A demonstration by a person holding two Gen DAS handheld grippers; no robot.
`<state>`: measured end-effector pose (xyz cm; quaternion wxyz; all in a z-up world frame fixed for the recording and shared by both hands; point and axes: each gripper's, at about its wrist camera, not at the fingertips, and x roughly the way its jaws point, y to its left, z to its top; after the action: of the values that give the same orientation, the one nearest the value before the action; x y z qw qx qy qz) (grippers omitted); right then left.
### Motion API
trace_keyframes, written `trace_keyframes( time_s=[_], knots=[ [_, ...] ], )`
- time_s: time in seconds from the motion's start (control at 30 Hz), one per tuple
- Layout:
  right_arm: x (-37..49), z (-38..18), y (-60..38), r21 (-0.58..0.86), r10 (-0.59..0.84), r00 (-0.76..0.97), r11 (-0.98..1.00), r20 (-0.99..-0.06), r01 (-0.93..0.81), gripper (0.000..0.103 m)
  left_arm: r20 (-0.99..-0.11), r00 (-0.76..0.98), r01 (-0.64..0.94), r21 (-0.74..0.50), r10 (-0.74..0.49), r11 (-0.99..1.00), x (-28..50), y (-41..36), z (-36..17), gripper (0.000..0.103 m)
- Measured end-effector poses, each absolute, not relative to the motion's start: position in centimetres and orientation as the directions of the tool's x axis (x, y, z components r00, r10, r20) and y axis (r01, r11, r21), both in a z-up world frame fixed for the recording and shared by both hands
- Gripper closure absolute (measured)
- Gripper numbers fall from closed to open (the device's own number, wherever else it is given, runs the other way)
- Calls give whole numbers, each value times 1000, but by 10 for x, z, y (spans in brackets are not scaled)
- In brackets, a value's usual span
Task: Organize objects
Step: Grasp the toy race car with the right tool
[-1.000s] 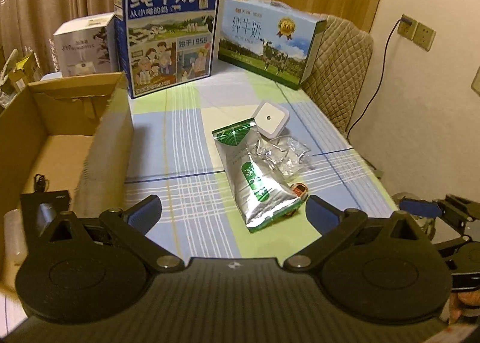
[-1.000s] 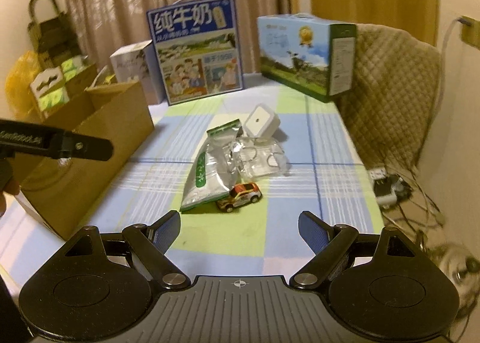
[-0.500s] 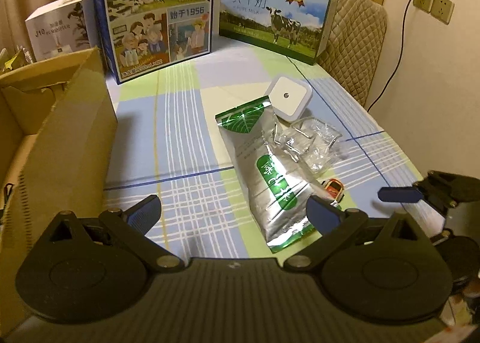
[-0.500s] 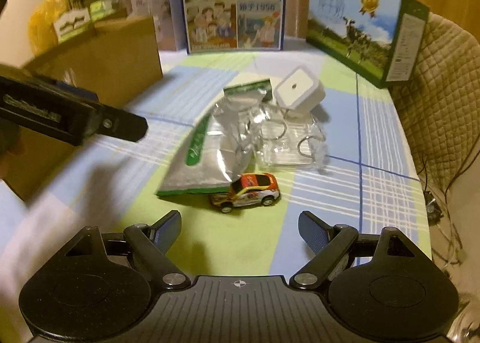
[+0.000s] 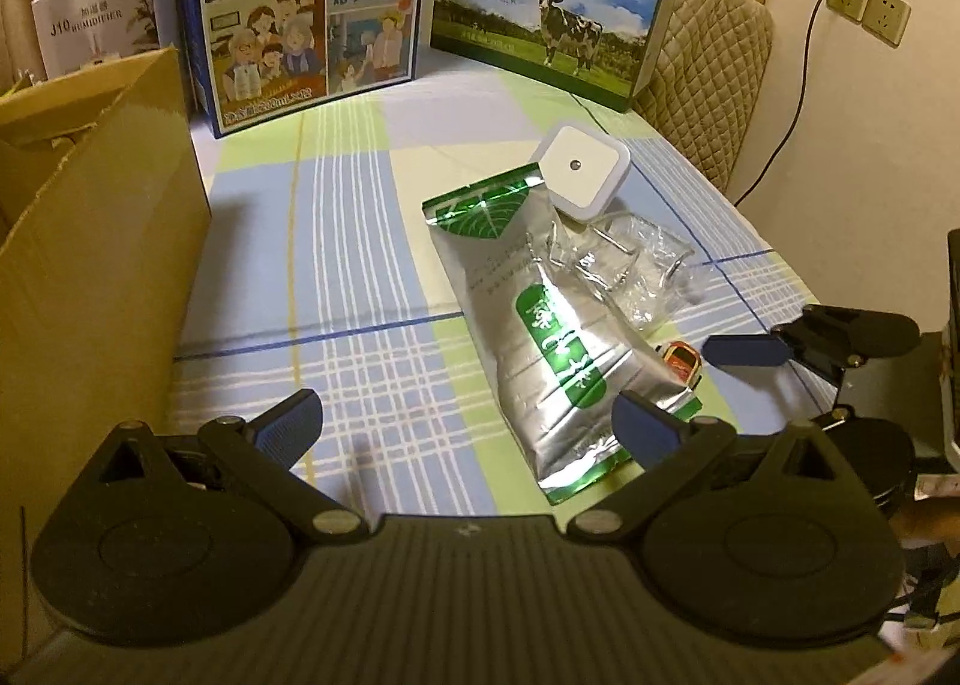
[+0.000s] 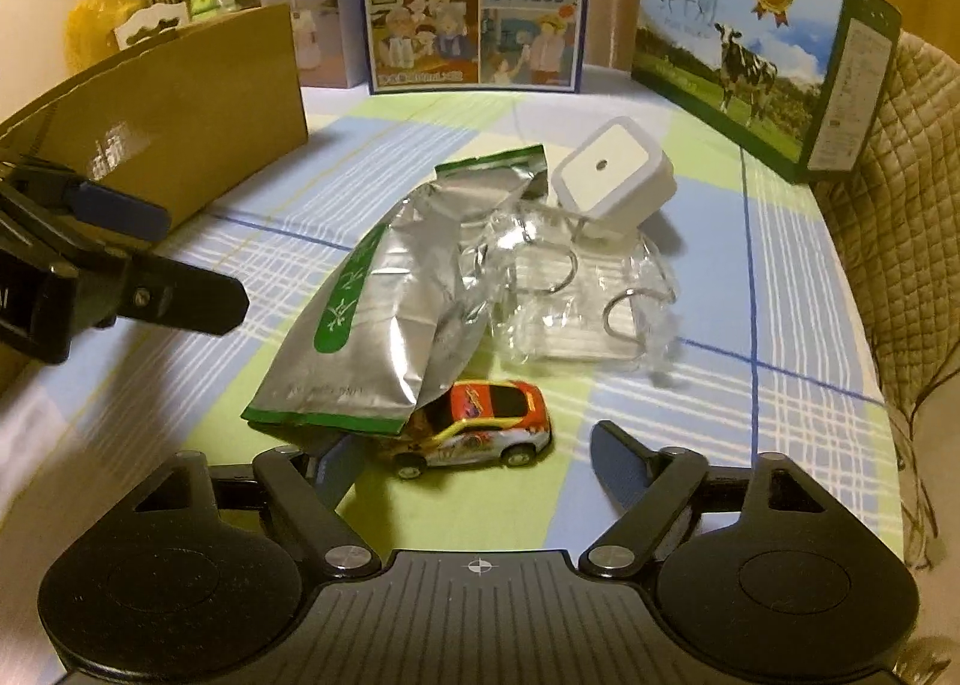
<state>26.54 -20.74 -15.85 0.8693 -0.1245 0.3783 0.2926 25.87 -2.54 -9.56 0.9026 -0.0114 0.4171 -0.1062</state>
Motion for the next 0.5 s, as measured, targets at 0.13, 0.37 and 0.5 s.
trace_keyframes(
  time_s=[0.13,0.37,0.5],
  knots=[
    [265,-159,-204,-7,434,540,775,-722,-632,30,-745,630,184,-132,-220,974,259,-24,-94,2],
    [266,-158,-201,-6,437,524,764,-731,-646,39,-745,627,180,-144,-227,973,260,-24,-95,2],
    [265,-152,-206,-43,360,546,805,-757,-591,39,-744,626,184,-153,-235,971,262,-24,-95,2]
  ],
)
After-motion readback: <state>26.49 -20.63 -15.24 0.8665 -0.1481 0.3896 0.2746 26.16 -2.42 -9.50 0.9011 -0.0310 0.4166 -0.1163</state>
